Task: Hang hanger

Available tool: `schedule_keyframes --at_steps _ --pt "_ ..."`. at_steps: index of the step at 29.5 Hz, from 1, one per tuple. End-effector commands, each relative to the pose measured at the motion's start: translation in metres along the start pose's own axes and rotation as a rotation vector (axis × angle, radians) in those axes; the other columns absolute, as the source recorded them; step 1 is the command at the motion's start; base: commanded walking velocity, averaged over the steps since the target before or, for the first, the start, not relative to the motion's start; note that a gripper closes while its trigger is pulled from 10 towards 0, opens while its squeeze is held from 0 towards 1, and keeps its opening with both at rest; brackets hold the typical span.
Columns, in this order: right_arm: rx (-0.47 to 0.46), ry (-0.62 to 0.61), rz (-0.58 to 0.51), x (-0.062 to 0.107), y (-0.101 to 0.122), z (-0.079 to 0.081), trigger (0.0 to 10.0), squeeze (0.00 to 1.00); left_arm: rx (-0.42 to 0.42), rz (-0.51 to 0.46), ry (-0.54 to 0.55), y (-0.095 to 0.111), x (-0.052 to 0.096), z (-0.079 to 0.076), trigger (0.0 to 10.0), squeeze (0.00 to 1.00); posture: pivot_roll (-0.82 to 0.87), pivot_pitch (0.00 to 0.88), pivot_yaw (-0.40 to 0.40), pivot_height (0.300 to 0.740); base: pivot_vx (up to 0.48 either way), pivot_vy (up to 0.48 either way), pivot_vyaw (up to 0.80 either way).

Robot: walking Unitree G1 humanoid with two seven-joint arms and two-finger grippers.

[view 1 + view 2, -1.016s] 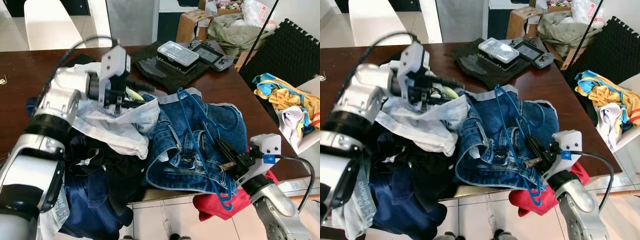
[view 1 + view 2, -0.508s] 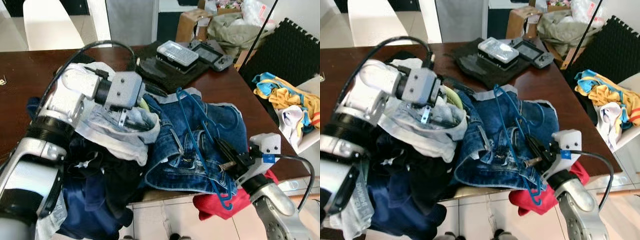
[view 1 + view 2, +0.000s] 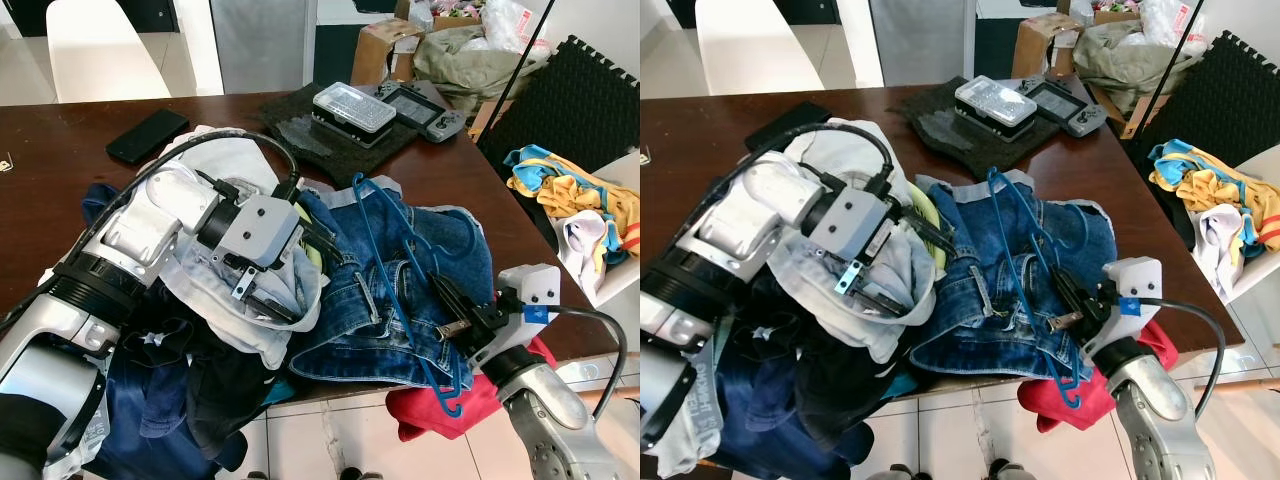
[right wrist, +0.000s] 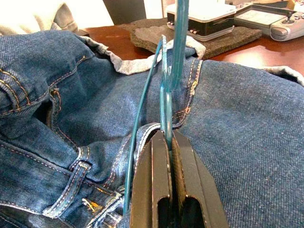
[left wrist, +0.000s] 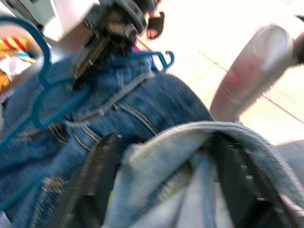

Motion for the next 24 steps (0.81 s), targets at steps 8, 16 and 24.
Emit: schedule_keyframes --at_steps 8,16,24 --pt "-0.016 -0.014 0.043 0.003 -0.013 -0.001 10.0 0.00 0.052 0.093 -0.096 -0.017 0.001 -0.025 0.0 0.00 0.04 0.228 0.016 0.740 0.000 0.000 0.00" --pt "-0.020 -0.021 0.040 0.003 -0.013 -0.002 10.0 0.00 -0.001 0.131 0.157 -0.017 0.023 0.019 0.0 0.00 0.04 0.224 0.019 0.740 0.000 0.000 0.00" --pt "-0.032 -0.024 0.031 0.001 -0.013 -0.002 10.0 0.00 0.093 0.186 0.874 0.000 0.126 0.097 0.0 0.00 0.06 0.220 0.017 0.740 0.000 0.000 0.00"
Point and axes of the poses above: a point about 5 cm out from each wrist's last joint towards the gripper, its own x axis pointing back from the gripper into the wrist, its own y axis along the axis of the wrist's last joint, z = x × y, the point moved 4 cm from there along -x, pointing out of the wrist towards the gripper, and after that the axes turned 4 degrees about -x, right-handed, at the moved point
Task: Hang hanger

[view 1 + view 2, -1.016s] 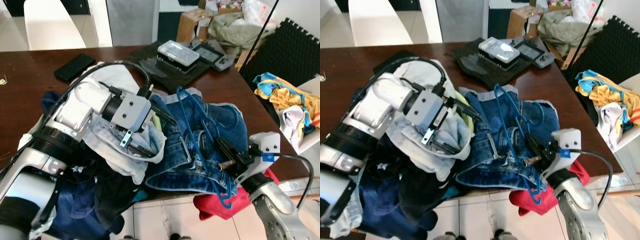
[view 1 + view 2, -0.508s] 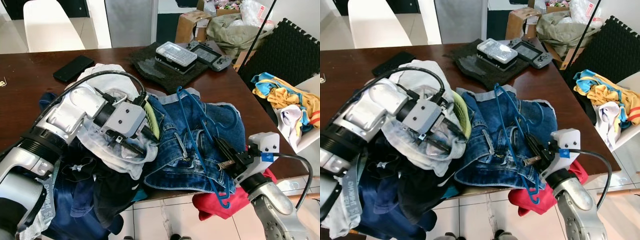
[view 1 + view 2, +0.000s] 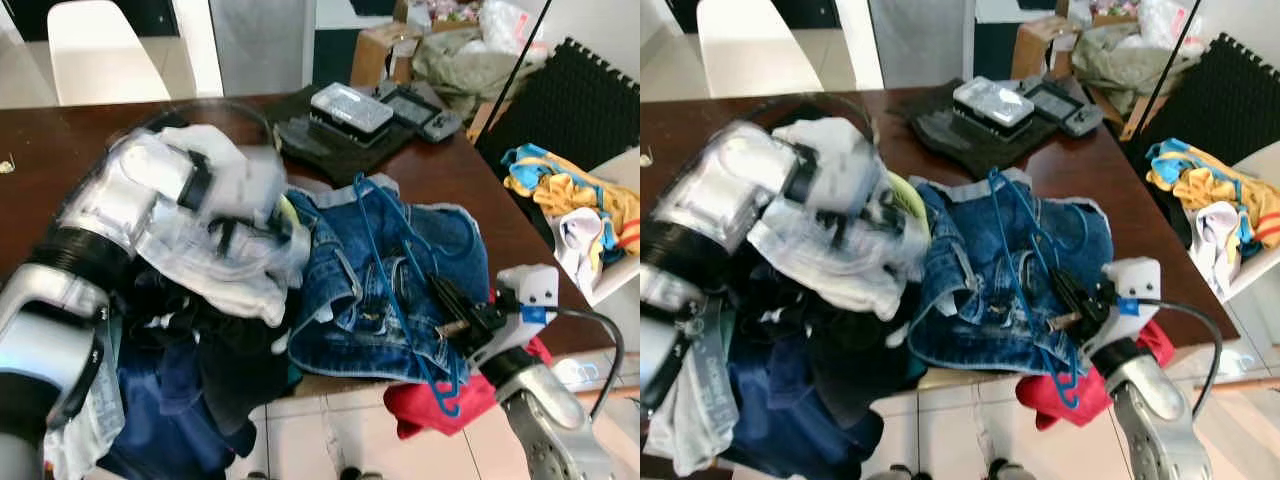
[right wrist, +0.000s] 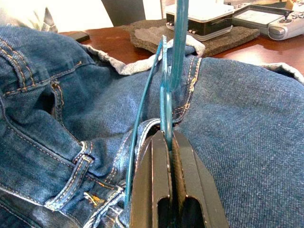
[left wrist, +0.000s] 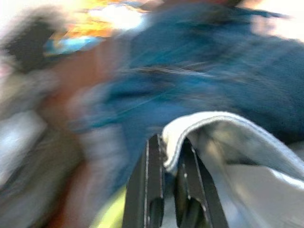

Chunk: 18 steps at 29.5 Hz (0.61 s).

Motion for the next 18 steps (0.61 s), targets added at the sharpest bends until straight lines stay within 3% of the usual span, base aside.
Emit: schedule_keyframes --at_steps 1,2,3,6,8,9,10,12,14,15,16,17,18 --pt "-0.020 -0.016 0.035 0.002 -0.011 -0.002 10.0 0.00 0.027 0.006 0.197 0.006 0.022 0.033 0.0 0.00 0.06 0.220 0.017 0.740 0.000 0.000 0.00" --pt "-0.024 -0.015 0.033 0.001 -0.011 -0.001 10.0 0.00 0.060 0.019 0.432 0.015 0.050 0.073 0.0 0.00 0.07 0.217 0.015 0.740 0.000 0.000 0.00" --pt "-0.027 -0.013 0.033 0.000 -0.012 -0.001 10.0 0.00 0.091 0.021 0.632 0.025 0.078 0.103 0.0 0.00 0.08 0.214 0.013 0.740 0.000 0.000 0.00" --pt "-0.027 -0.013 0.033 0.000 -0.012 -0.001 10.0 0.00 0.091 0.021 0.632 0.025 0.078 0.103 0.0 0.00 0.08 0.214 0.013 0.740 0.000 0.000 0.00" --pt "-0.033 -0.012 0.029 -0.001 -0.012 -0.001 10.0 0.00 0.178 0.015 0.968 0.040 0.133 0.143 0.0 0.00 0.09 0.210 0.012 0.740 0.000 0.000 0.00" --pt "-0.033 -0.012 0.029 -0.001 -0.012 -0.001 10.0 0.00 0.178 0.015 0.968 0.040 0.133 0.143 0.0 0.00 0.09 0.210 0.012 0.740 0.000 0.000 0.00" --pt "-0.037 -0.013 0.028 -0.002 -0.012 -0.001 10.0 0.00 0.211 -0.007 1.099 0.050 0.156 0.155 0.0 0.00 0.09 0.209 0.012 0.740 0.000 0.000 0.00" --pt "-0.037 -0.013 0.028 -0.002 -0.012 -0.001 10.0 0.00 0.211 -0.007 1.099 0.050 0.156 0.155 0.0 0.00 0.09 0.209 0.012 0.740 0.000 0.000 0.00" --pt "-0.042 -0.014 0.024 -0.003 -0.012 -0.001 10.0 0.00 0.231 -0.063 1.286 0.068 0.190 0.169 0.2 0.00 0.10 0.207 0.014 0.740 0.000 0.000 0.00" --pt "-0.042 -0.014 0.024 -0.003 -0.012 -0.001 10.0 0.00 0.231 -0.063 1.286 0.068 0.190 0.169 0.2 0.00 0.10 0.207 0.014 0.740 0.000 0.000 0.00" --pt "-0.044 -0.015 0.023 -0.003 -0.012 -0.001 10.0 0.00 0.227 -0.087 1.345 0.075 0.200 0.172 0.2 0.00 0.10 0.207 0.014 0.740 0.000 0.000 0.00" --pt "-0.046 -0.015 0.021 -0.003 -0.012 -0.001 10.0 0.00 0.204 -0.109 1.418 0.083 0.212 0.176 1.4 0.00 0.10 0.205 0.014 0.740 0.000 0.000 0.00" --pt "-0.046 -0.015 0.021 -0.003 -0.012 -0.001 10.0 0.00 0.204 -0.109 1.418 0.083 0.212 0.176 1.4 0.00 0.10 0.205 0.014 0.740 0.000 0.000 0.00"
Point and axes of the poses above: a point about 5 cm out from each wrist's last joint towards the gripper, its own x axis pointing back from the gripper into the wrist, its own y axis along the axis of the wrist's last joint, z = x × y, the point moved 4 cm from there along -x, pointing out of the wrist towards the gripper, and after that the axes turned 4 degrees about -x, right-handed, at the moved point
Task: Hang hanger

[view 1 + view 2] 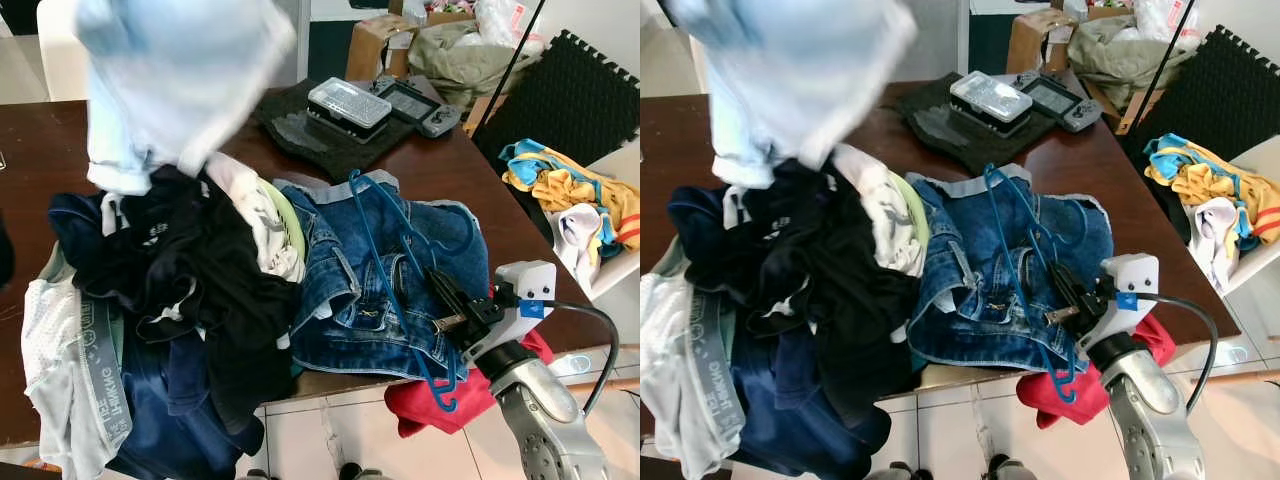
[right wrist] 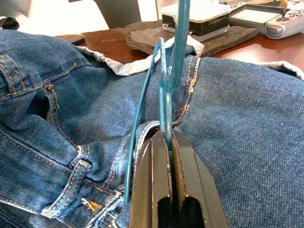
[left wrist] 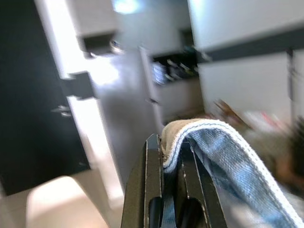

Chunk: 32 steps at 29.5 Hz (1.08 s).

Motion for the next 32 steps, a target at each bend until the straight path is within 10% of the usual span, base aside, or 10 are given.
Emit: schedule_keyframes --at_steps 1,7,8,10,13,14,18,21,24,32 --pt "-0.029 -0.016 0.041 0.003 -0.013 -0.001 10.0 0.00 0.001 -0.088 0.115 0.027 0.004 0.027 2.3 0.00 0.10 0.206 0.013 0.740 0.000 0.000 0.00" --pt "-0.035 -0.014 0.036 0.002 -0.013 -0.001 10.0 0.00 -0.105 -0.177 0.253 0.050 0.005 0.038 4.5 0.00 0.10 0.206 0.013 0.740 0.000 0.000 0.00" --pt "-0.036 -0.015 0.034 0.001 -0.013 -0.001 10.0 0.00 -0.194 -0.174 0.150 0.041 0.000 0.009 9.6 0.00 0.11 0.207 0.013 0.740 0.000 0.000 0.00" --pt "-0.036 -0.015 0.034 0.001 -0.013 -0.001 10.0 0.00 -0.194 -0.174 0.150 0.041 0.000 0.009 9.6 0.00 0.11 0.207 0.013 0.740 0.000 0.000 0.00" --pt "-0.036 -0.016 0.032 0.000 -0.013 -0.001 10.0 0.00 -0.091 0.012 -0.172 -0.042 0.007 -0.075 10.0 0.00 0.11 0.205 0.008 0.740 0.000 0.000 0.00" --pt "-0.036 -0.016 0.032 0.000 -0.013 -0.001 10.0 0.00 -0.091 0.012 -0.172 -0.042 0.007 -0.075 10.0 0.00 0.11 0.205 0.008 0.740 0.000 0.000 0.00" --pt "-0.036 -0.017 0.032 0.000 -0.013 -0.002 10.0 0.00 0.087 0.176 -0.418 -0.107 0.047 -0.162 10.0 0.00 0.10 0.202 0.009 0.740 0.000 0.000 0.00" --pt "-0.036 -0.017 0.032 0.000 -0.013 -0.002 10.0 0.00 0.087 0.176 -0.418 -0.107 0.047 -0.162 10.0 0.00 0.10 0.202 0.009 0.740 0.000 0.000 0.00" --pt "-0.035 -0.019 0.030 0.000 -0.013 -0.001 10.0 0.00 0.293 0.282 -0.500 -0.126 0.088 -0.222 10.0 0.00 0.09 0.196 0.014 0.740 0.000 0.000 0.00" --pt "-0.037 -0.019 0.030 0.001 -0.014 -0.001 10.0 0.00 0.514 0.407 -0.539 -0.132 0.129 -0.265 10.0 0.00 0.09 0.194 0.020 0.740 0.000 0.000 0.00"
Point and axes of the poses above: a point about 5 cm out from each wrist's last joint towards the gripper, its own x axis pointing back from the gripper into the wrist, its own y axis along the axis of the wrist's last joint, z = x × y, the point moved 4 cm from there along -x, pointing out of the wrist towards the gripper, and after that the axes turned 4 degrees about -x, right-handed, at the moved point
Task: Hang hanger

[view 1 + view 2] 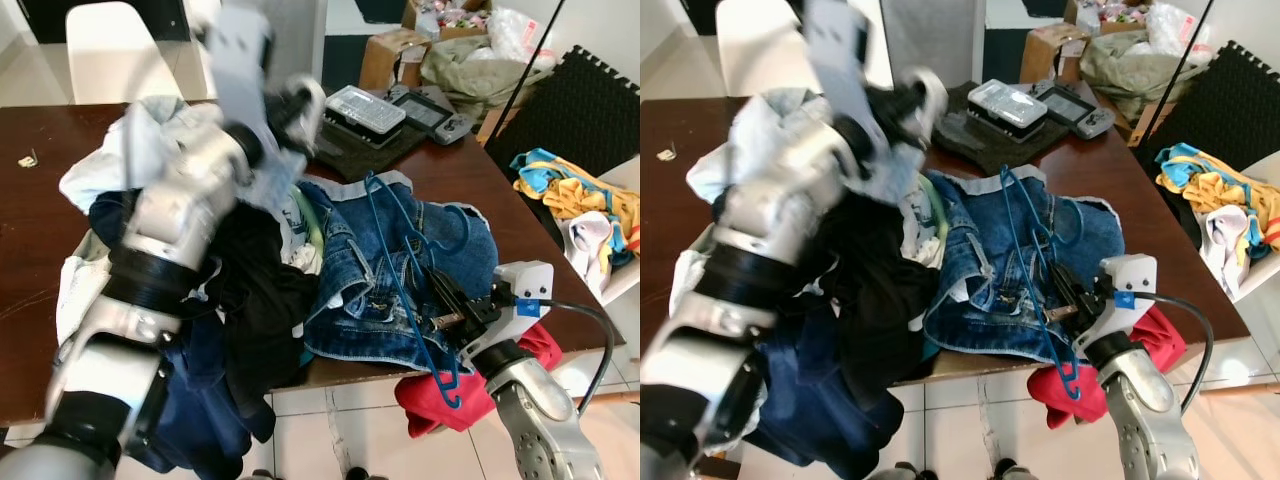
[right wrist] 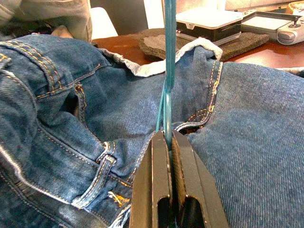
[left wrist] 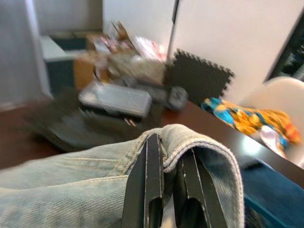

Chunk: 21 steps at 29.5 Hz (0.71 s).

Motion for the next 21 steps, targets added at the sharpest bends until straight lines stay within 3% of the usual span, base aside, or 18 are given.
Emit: schedule_keyframes --at_steps 1,2,4,7,8,12,13,15,16,17,19,20,21 --pt "-0.021 -0.010 0.034 0.003 -0.010 -0.001 10.0 0.00 0.029 -0.020 -0.027 0.005 0.001 -0.011 10.0 0.00 0.09 0.194 0.020 0.740 0.000 0.000 0.00" --pt "-0.021 -0.010 0.034 0.003 -0.010 -0.001 10.0 0.00 0.029 -0.020 -0.027 0.005 0.001 -0.011 10.0 0.00 0.09 0.194 0.020 0.740 0.000 0.000 0.00" --pt "-0.023 -0.008 0.034 0.003 -0.011 0.000 10.0 0.00 0.064 0.053 -0.053 -0.018 0.009 -0.031 10.0 0.00 0.09 0.190 0.022 0.740 0.000 0.000 0.00" --pt "-0.024 -0.007 0.034 0.003 -0.011 0.001 10.0 0.00 0.063 0.086 -0.067 -0.026 0.013 -0.039 10.0 0.00 0.09 0.190 0.022 0.740 0.000 0.000 0.00" --pt "-0.025 -0.007 0.035 0.003 -0.011 0.001 10.0 0.00 0.062 0.126 -0.104 -0.033 0.017 -0.047 10.0 0.45 0.09 0.190 0.022 0.740 0.000 0.000 0.00" --pt "-0.025 -0.007 0.035 0.003 -0.011 0.001 10.0 0.00 0.062 0.126 -0.104 -0.033 0.017 -0.047 10.0 0.45 0.09 0.190 0.022 0.740 0.000 0.000 0.00" --pt "-0.025 -0.007 0.035 0.003 -0.011 0.000 10.0 0.00 0.074 0.171 -0.155 -0.039 0.023 -0.056 10.0 1.00 0.09 0.194 0.025 0.740 0.000 0.000 0.00" --pt "-0.026 -0.009 0.035 0.004 -0.011 0.000 10.0 0.00 0.099 0.258 -0.348 -0.042 0.040 -0.079 10.0 1.00 0.10 0.201 0.025 0.740 0.000 0.000 0.00" --pt "-0.026 -0.009 0.035 0.004 -0.011 0.000 10.0 0.00 0.099 0.258 -0.348 -0.042 0.040 -0.079 10.0 1.00 0.10 0.201 0.025 0.740 0.000 0.000 0.00" --pt "-0.025 -0.009 0.036 0.004 -0.011 0.000 10.0 0.00 0.103 0.292 -0.448 -0.039 0.051 -0.087 10.0 1.00 0.10 0.201 0.025 0.740 0.000 0.000 0.00" --pt "-0.025 -0.009 0.036 0.004 -0.011 0.000 10.0 0.00 0.103 0.292 -0.448 -0.039 0.051 -0.087 10.0 1.00 0.10 0.201 0.025 0.740 0.000 0.000 0.00" --pt "-0.025 -0.009 0.036 0.004 -0.010 0.000 10.0 0.00 0.103 0.309 -0.518 -0.034 0.060 -0.090 10.0 1.00 0.10 0.204 0.022 0.740 0.000 0.000 0.00" --pt "-0.025 -0.009 0.036 0.004 -0.010 0.000 10.0 0.00 0.103 0.309 -0.518 -0.034 0.060 -0.090 10.0 1.00 0.10 0.204 0.022 0.740 0.000 0.000 0.00"
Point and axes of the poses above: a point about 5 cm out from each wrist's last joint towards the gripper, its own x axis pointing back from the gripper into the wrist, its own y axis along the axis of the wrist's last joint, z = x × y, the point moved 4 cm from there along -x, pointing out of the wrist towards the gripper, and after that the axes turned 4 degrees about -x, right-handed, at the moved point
